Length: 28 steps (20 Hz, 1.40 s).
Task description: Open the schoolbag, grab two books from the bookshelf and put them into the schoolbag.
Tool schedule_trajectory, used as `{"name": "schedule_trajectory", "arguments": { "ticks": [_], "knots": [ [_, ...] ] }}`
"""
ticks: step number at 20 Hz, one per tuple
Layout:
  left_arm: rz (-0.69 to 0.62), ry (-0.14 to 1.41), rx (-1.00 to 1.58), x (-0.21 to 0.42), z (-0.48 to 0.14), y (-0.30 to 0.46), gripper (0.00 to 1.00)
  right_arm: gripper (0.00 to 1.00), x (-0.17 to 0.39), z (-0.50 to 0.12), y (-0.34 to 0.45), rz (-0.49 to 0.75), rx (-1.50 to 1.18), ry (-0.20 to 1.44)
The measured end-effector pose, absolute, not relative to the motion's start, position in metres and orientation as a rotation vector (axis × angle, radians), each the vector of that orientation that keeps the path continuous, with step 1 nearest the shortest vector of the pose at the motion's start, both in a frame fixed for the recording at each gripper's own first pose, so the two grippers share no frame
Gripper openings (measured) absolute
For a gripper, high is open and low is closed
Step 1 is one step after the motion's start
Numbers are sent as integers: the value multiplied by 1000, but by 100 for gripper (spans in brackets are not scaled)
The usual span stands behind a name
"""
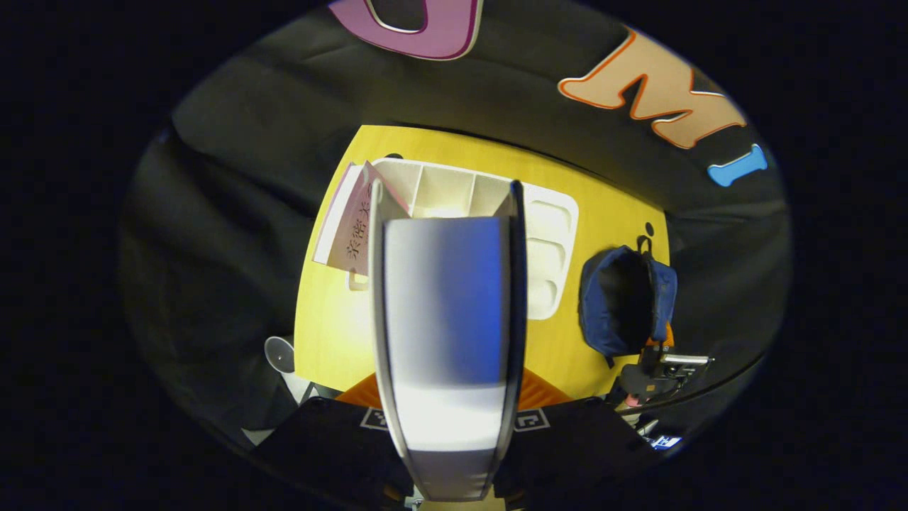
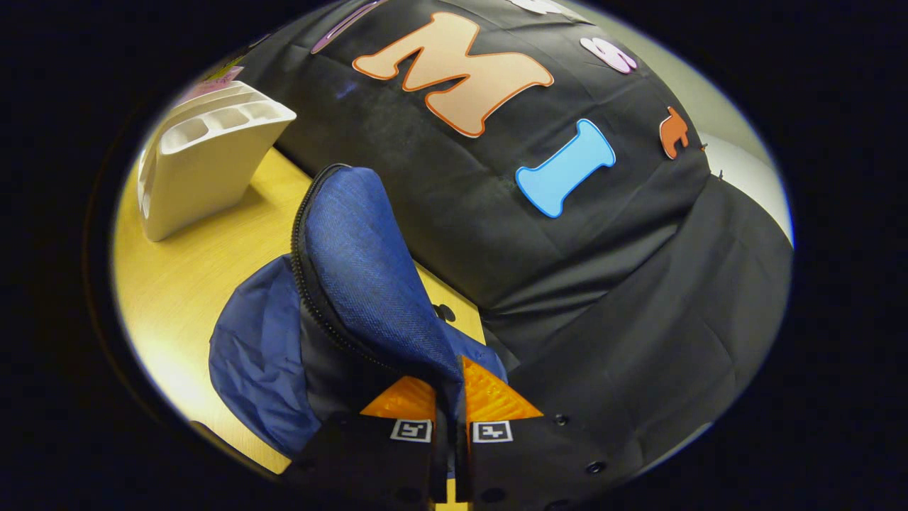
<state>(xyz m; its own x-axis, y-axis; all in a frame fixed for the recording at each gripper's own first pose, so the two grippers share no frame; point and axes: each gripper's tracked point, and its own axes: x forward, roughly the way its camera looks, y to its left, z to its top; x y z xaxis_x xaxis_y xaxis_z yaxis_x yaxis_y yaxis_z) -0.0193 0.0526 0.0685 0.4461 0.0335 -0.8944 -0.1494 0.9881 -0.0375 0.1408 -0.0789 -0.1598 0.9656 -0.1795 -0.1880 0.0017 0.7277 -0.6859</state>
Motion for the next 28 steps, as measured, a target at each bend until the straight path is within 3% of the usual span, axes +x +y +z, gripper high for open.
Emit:
{"name": "schedule_trajectory", "arguments": {
  "ticks": [5,13,28],
  "knots": [
    [-59,1057,-157,-31,63,-15,40,5,141,-160,-76,-96,-708,251],
    [-349,1009,-202,8,4,-128,40,5,141,-159,-75,-94,-645,257],
    [-566,842,-453,103,-133,-276,40,7,146,-151,-76,-71,-534,238]
  ]
}}
